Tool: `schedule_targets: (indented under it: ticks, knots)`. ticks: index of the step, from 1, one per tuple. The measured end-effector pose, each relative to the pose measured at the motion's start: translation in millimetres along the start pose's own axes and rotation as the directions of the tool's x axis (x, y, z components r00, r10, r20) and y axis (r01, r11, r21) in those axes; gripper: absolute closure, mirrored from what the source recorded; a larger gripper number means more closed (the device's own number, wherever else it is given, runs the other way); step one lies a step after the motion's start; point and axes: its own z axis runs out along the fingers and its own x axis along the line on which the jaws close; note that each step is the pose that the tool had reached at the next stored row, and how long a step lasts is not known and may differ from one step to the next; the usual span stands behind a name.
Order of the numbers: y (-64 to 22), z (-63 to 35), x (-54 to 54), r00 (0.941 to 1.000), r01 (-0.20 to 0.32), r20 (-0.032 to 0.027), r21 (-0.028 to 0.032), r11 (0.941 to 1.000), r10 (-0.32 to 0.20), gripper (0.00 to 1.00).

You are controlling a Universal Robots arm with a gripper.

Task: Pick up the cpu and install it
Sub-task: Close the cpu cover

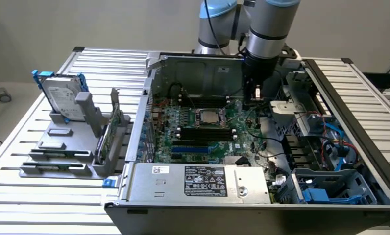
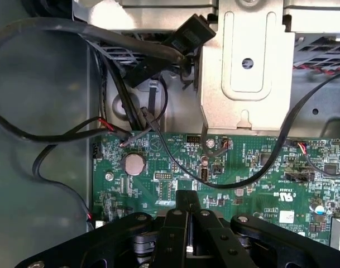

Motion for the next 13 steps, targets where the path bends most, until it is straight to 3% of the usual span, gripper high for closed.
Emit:
schedule_targets:
  ticks: [5, 13]
  knots:
    - [-3.6, -0.1, 0.1, 1.0000, 0.005, -0.0008, 0.0235, 0.9997, -0.005, 0.89]
    - [-14.0, -0.8, 0.3, 0.9999, 0.013, -0.0015, 0.0472, 0.9988, -0.013, 0.89]
